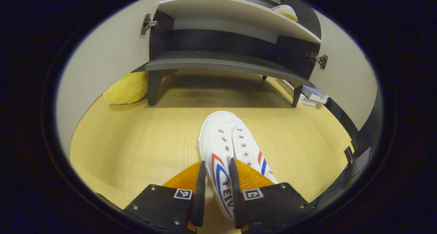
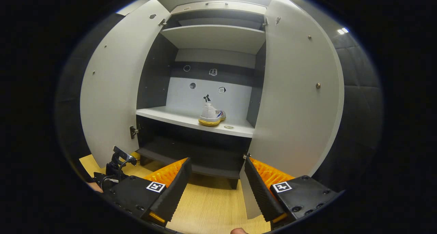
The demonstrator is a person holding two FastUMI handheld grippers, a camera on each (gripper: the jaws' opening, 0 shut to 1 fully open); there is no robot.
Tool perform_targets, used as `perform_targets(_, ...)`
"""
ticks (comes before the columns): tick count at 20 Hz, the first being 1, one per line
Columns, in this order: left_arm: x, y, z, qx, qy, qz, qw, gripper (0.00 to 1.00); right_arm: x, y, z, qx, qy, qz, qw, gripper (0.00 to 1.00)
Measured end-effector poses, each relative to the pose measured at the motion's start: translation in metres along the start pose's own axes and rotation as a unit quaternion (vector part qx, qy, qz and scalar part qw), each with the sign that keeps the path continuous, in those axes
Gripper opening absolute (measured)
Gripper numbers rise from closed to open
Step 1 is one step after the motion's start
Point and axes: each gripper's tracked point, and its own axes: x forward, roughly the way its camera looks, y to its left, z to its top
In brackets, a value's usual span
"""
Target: Grab one shoe with the right hand and put it into the shoe cabinet, grab the other shoe with the left hand and put it into the shoe cabinet; then close the right door with the right hand and the left door with the left hand.
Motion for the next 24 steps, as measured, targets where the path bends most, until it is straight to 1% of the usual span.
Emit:
perform_targets(1,0.0,0.003,0.001,-0.008,0.002,0.004,1.0,0.35,-0.001,0.001,0.0,0.003,0.0,0.003,1.0,0.98)
perform_targets(2,-0.001,0.006,0.004,-0.022,-0.002,0.007,1.0,0.26,-0.002,0.002,0.0,0.003,-0.002,0.005,1.0,0.98)
perform_targets(3,0.0,0.007,0.004,-0.035,-0.003,0.007,0.999,0.19,-0.001,0.001,0.0,0.002,-0.002,0.004,1.0,0.98)
perform_targets(4,-0.001,0.006,0.006,-0.038,-0.01,0.011,0.999,0.07,-0.002,0.002,0.0,0.002,-0.003,0.006,1.0,0.97)
perform_targets(5,0.005,0.005,0.006,-0.032,-0.013,0.014,0.999,0.05,-0.003,0.004,-0.001,0.003,-0.002,0.008,1.0,0.98)
perform_targets(6,0.001,0.006,0.006,-0.022,-0.017,0.018,0.999,0.02,-0.003,0.005,0.0,0.003,-0.001,0.01,1.0,0.98)
perform_targets(8,-0.006,0.007,0.015,-0.005,-0.026,0.028,0.999,0.02,-0.005,0.005,0.0,0.001,-0.002,0.012,1.0,0.98)
perform_targets(10,-0.014,0.009,0.025,0.009,-0.04,0.031,0.999,0.02,-0.008,0.005,0.002,0.0,-0.005,0.013,1.0,0.97)
perform_targets(14,-0.038,0.015,0.048,-0.005,-0.069,0.031,0.997,0.02,-0.013,0.007,0.005,0.001,-0.01,0.016,1.0,0.98)
perform_targets(17,-0.051,0.015,0.063,-0.006,-0.097,0.027,0.995,0.02,-0.015,0.01,0.007,0.001,-0.012,0.021,1.0,0.98)
perform_targets(18,-0.058,0.016,0.07,-0.006,-0.107,0.024,0.994,0.02,-0.016,0.011,0.008,0.0,-0.013,0.022,1.0,0.96)
perform_targets(20,-0.073,0.017,0.086,-0.007,-0.129,0.02,0.991,0.02,-0.018,0.012,0.009,0.001,-0.014,0.023,1.0,0.98)
perform_targets(23,-0.104,0.019,0.114,-0.004,-0.161,0.013,0.987,0.02,-0.019,0.015,0.011,0.001,-0.017,0.027,0.999,0.97)
perform_targets(24,-0.112,0.02,0.117,-0.003,-0.172,0.009,0.985,0.02,-0.019,0.015,0.012,0.001,-0.018,0.028,0.999,0.98)
